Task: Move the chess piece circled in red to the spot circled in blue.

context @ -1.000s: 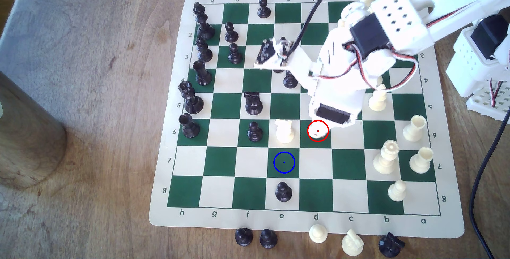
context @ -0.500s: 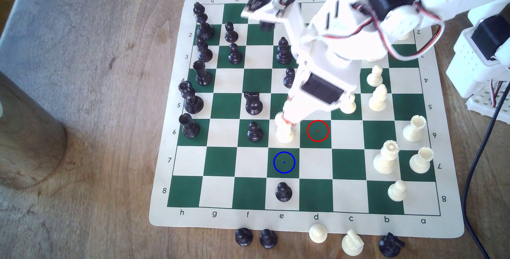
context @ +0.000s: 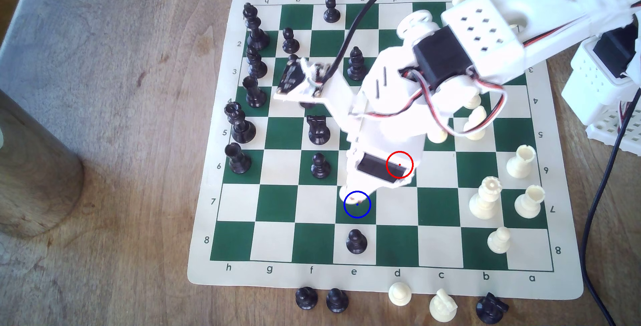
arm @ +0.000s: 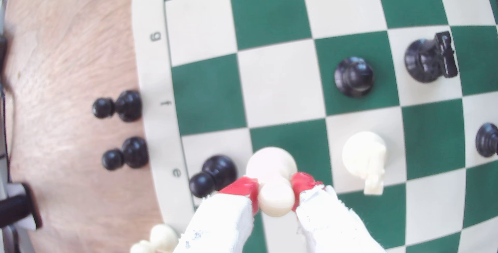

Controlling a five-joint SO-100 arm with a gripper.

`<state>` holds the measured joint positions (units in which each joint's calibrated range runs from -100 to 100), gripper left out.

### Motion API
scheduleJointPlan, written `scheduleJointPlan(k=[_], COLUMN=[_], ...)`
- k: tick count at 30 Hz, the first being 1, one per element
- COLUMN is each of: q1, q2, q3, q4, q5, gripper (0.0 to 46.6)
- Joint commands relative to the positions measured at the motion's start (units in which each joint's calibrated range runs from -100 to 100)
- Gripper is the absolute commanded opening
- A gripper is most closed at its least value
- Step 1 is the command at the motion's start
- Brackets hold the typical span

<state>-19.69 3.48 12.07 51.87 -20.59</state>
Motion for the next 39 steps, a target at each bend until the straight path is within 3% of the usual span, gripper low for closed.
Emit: scheduleJointPlan(k=[1,27,29,31,35,39], q1=[-0.2,-0.5,-0.5,-0.3,-0.1,0.2], q2=[1.1,7.4,7.4,7.6,7.6,6.8], q3=[-5.7,-7.2,-7.0,-6.7,-6.5,-6.4], q4=[-0.8,-2.2,-2.2,-2.2,-1.7,-1.0], q5=[0.3,0.4,0.5,0.4,0.5,0.6], gripper=[0.5,2.7,4.6,11.1,17.9,18.8])
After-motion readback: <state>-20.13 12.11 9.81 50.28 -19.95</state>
